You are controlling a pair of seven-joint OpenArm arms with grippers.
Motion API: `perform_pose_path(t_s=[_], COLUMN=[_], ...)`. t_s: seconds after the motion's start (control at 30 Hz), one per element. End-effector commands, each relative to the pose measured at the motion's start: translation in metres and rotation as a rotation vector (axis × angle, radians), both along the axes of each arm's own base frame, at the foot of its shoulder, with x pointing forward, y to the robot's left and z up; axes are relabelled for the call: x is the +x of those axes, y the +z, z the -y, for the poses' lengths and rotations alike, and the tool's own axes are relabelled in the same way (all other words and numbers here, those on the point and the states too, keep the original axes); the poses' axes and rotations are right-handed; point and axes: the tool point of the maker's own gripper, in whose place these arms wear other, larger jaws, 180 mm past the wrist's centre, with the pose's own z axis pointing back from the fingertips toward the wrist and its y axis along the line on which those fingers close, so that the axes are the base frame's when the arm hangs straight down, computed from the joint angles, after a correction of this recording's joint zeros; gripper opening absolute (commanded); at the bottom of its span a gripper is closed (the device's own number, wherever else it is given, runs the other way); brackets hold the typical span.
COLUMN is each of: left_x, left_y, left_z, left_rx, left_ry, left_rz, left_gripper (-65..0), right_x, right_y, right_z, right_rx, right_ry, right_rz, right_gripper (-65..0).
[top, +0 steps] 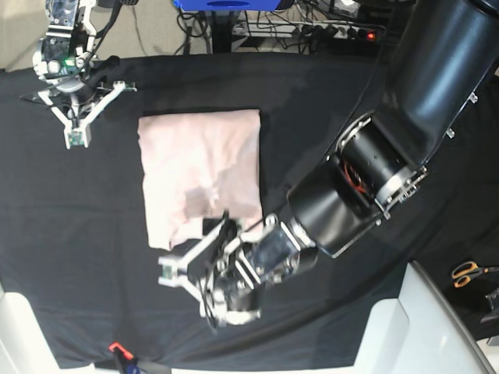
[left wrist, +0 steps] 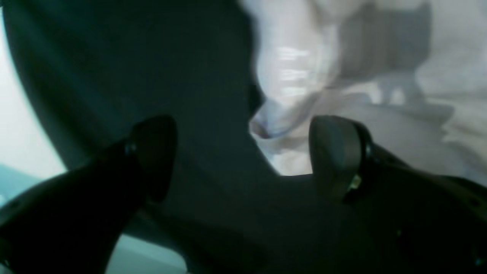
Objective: Fold the T-shirt properly
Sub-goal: 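Drag the folded shirt with the left gripper toward the table center, then release the shirt and lift the left gripper away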
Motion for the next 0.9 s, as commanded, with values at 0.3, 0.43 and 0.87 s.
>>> perform_pose_path(t_s=[0.3, 0.43, 0.87], left_x=[-0.02, -0.072, -0.16], left_y=[0.066, 0.031, -0.046], left_z=[0.015, 0.008, -0.028], left_rx=[-0.196, -0.276, -0.252], left_ry=[0.096, 0.149, 0.227], left_rz=[0.119, 0.022, -0.186], left_gripper=[-44.1, -65.0, -65.0], right_x=[0.016, 0.02, 0.021], right_y=[0.019, 0.023, 0.021], right_z=[-0.001, 0.002, -0.001], right_rx=[-0.012, -0.018, -0.011], right_ry=[0.012, 0.009, 0.009], right_rz=[0.076, 0.086, 0.084], right_gripper=[-65.0, -65.0, -65.0])
